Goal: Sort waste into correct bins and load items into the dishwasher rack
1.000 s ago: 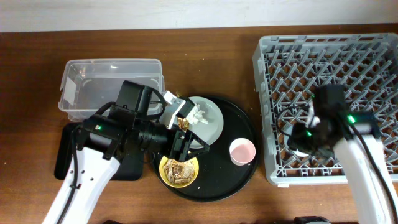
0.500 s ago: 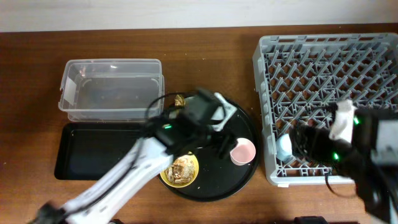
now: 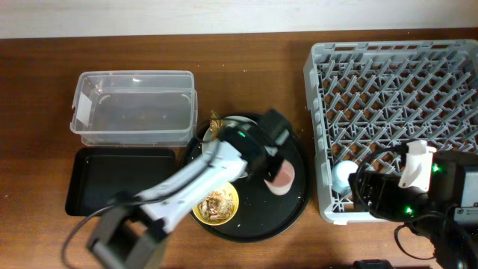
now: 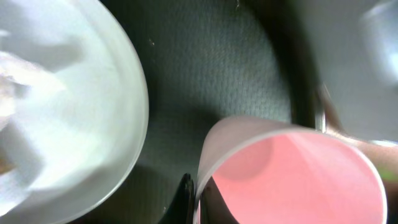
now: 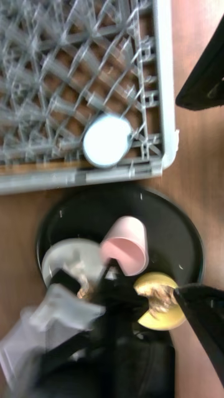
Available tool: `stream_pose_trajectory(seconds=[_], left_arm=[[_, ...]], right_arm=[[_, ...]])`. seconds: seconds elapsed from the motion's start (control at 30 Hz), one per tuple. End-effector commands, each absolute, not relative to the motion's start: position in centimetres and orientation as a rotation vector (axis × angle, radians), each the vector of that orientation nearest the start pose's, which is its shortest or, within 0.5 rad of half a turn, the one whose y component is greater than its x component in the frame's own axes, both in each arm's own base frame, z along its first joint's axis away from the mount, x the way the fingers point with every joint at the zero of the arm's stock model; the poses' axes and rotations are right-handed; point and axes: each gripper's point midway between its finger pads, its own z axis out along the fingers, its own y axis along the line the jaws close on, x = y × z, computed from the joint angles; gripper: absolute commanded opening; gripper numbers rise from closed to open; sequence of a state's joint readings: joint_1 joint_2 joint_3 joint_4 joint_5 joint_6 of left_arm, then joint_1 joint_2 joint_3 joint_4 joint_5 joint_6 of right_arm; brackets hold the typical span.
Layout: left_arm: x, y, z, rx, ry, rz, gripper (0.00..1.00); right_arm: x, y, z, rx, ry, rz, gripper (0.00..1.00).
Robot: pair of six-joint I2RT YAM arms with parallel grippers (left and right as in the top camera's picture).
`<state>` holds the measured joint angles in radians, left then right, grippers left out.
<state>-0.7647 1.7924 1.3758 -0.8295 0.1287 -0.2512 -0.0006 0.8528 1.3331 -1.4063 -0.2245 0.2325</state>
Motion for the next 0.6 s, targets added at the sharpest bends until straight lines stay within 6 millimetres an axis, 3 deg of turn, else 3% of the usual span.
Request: stream_pose_trajectory(seconds=[0.0, 0.03, 0.1, 0.13, 0.2, 0.33, 0.47, 0.57], left_arm=[[28.9, -28.9, 23.8, 0.7, 2.482, -0.975, 0.01], [28.1, -27.8, 27.6, 0.734, 2.36, -1.251, 0.01], [26.8, -25.8, 32.5, 0.792, 2.134, -1.637, 0.0], [26.3, -24.6, 34.4, 0.792, 2.033, -1.794, 0.0], [25.0, -24.0, 36.5, 0.836, 1.913, -1.967, 0.0], [24.0, -24.4, 37.0, 0.871, 1.879, -2.025, 0.0], [22.7, -25.7, 37.1, 0.944, 1.864, -2.053, 0.01], [23.0, -26.1, 36.3, 0.935, 1.91, -1.991, 0.01]], right_arm=[[17.5, 8.0, 29.6, -0.159, 2.438, 0.617, 0.87], [17.5, 8.3, 29.6, -0.168, 2.435, 0.644, 0.87], [17.2, 10.4, 31.1, -0.299, 2.347, 0.791, 0.89], [16.7, 13.0, 33.8, -0.469, 2.183, 0.979, 0.89], [16.9, 13.9, 35.4, -0.532, 2.086, 1.043, 0.9], [16.6, 15.5, 38.3, -0.66, 1.911, 1.2, 0.91], [17.0, 16.4, 39.1, -0.726, 1.848, 1.299, 0.91], [16.4, 18.6, 39.1, -0.856, 1.815, 1.392, 0.89]])
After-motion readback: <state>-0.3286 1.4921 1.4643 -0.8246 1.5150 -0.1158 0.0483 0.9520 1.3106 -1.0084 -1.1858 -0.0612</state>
